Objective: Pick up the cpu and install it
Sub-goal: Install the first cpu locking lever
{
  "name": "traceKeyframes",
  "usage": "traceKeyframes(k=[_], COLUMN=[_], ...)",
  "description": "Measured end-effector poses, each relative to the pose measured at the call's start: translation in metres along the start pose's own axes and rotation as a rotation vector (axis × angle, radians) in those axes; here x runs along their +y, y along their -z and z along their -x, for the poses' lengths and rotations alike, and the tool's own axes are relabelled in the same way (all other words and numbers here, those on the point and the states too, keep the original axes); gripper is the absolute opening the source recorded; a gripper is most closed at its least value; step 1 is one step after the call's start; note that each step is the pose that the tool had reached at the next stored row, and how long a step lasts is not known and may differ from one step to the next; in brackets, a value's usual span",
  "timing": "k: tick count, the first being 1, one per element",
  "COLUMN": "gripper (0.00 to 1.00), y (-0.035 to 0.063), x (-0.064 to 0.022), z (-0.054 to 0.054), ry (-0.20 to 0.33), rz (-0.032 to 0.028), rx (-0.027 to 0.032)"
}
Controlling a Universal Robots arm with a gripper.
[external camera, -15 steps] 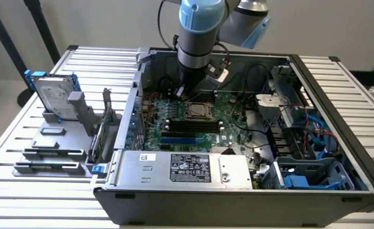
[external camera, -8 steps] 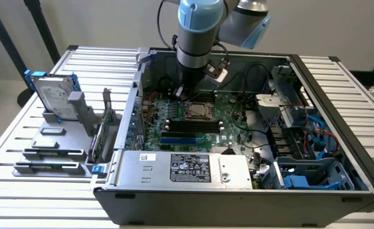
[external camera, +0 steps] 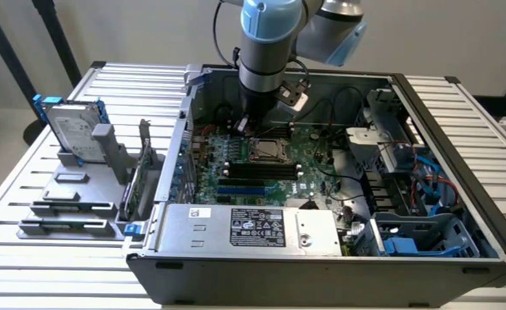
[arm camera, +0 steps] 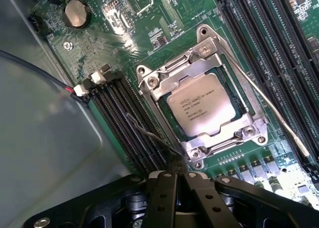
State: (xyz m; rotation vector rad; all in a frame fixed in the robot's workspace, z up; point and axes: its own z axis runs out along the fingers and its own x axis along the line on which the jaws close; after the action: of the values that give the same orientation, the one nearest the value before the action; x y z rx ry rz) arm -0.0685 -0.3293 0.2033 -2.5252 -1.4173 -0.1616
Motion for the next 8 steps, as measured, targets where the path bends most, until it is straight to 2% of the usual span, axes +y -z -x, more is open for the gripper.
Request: traceKeyframes(k=[8], gripper=[0.11], y=[-0.0013], x=[0.0001], z=[-0.0030], ry=[0.000], rz=[0.0030], rx=[-0.0044])
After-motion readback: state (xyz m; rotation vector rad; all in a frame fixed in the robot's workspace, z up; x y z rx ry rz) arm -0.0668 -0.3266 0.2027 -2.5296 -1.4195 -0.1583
